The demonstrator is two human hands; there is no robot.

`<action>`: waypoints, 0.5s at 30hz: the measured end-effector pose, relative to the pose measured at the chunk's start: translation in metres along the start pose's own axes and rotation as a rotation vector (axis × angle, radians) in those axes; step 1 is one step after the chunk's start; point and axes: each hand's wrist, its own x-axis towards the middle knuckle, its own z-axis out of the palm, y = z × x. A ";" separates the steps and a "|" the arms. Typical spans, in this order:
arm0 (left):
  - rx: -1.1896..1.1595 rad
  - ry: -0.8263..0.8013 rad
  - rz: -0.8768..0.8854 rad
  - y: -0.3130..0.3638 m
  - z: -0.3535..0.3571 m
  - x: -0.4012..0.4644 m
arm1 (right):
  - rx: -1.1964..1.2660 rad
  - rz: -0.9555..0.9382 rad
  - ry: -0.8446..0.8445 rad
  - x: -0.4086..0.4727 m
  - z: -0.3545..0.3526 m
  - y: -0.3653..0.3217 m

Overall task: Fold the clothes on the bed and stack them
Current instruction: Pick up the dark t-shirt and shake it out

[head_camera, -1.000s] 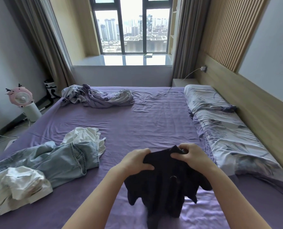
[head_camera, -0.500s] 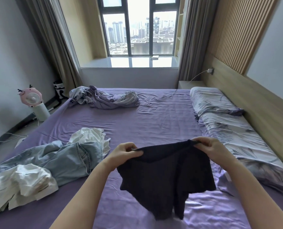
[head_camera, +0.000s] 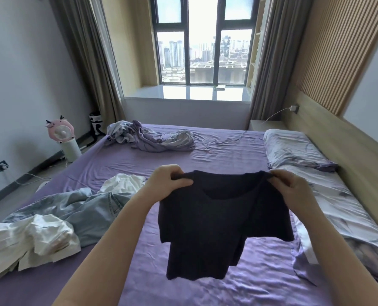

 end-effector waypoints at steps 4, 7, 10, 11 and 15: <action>0.077 0.160 0.076 0.013 -0.004 0.004 | -0.117 -0.107 0.088 0.008 0.002 -0.010; 0.108 0.172 0.126 0.013 -0.005 0.001 | -0.231 -0.165 0.109 0.010 0.000 -0.011; 0.196 0.227 0.139 0.009 -0.005 -0.004 | -0.280 -0.140 0.048 0.012 0.000 -0.004; 0.194 0.249 0.114 0.005 -0.006 -0.004 | -0.282 -0.144 0.028 0.013 0.001 -0.005; 0.173 0.345 0.051 -0.001 0.002 -0.008 | -0.291 -0.167 -0.144 0.011 -0.001 0.000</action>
